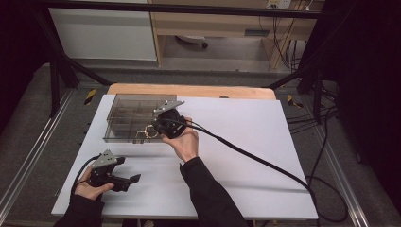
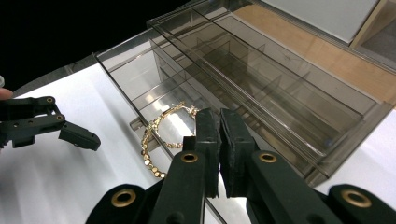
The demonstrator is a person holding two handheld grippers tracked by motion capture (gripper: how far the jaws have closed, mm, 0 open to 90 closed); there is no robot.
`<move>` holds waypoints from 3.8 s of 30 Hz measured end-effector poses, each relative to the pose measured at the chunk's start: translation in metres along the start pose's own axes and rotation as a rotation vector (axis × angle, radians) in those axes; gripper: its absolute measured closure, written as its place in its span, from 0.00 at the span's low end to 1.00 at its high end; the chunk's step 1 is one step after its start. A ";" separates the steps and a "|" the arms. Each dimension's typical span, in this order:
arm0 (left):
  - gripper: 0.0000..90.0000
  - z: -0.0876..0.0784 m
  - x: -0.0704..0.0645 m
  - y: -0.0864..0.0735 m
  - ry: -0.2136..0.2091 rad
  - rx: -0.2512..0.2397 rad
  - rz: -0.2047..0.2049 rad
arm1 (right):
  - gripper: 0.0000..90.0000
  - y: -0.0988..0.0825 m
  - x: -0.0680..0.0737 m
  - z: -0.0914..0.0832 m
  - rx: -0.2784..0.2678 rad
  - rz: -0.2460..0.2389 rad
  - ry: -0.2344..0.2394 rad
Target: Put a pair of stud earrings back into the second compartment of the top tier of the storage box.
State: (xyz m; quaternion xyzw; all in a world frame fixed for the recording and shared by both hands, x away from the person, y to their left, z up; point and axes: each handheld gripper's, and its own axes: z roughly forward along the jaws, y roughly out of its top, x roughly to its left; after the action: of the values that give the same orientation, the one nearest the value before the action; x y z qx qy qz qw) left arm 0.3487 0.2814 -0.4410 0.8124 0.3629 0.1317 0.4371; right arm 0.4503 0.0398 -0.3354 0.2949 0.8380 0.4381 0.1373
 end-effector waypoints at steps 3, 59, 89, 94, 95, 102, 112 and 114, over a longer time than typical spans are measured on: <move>0.04 0.000 0.000 0.000 0.000 -0.001 0.000 | 0.97 0.002 0.001 0.004 -0.003 0.001 0.003; 0.04 -0.001 0.000 0.000 -0.004 -0.004 0.002 | 0.97 0.002 0.008 0.064 0.043 0.011 -0.013; 0.04 0.000 0.000 0.000 -0.006 -0.004 0.000 | 0.29 0.009 0.015 0.019 -0.007 -0.039 -0.017; 0.04 0.000 0.000 0.000 -0.005 -0.002 -0.001 | 0.17 0.002 0.007 0.006 -0.010 -0.023 -0.022; 0.04 0.000 0.000 0.000 -0.005 0.000 0.001 | 0.15 0.000 0.005 0.004 -0.008 -0.023 -0.027; 0.04 0.000 0.000 0.000 -0.003 0.000 0.000 | 0.08 -0.013 -0.005 -0.015 -0.016 -0.018 -0.038; 0.04 0.001 0.000 0.000 -0.002 0.001 -0.001 | 0.03 -0.032 -0.023 -0.039 -0.025 0.002 -0.051; 0.04 0.000 0.000 0.000 -0.003 0.001 -0.001 | 0.03 -0.036 -0.027 -0.044 -0.027 0.010 -0.051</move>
State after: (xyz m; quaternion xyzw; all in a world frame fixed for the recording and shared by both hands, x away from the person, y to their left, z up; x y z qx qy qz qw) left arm 0.3489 0.2810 -0.4411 0.8124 0.3629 0.1302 0.4373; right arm 0.4370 -0.0214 -0.3405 0.3084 0.8268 0.4423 0.1603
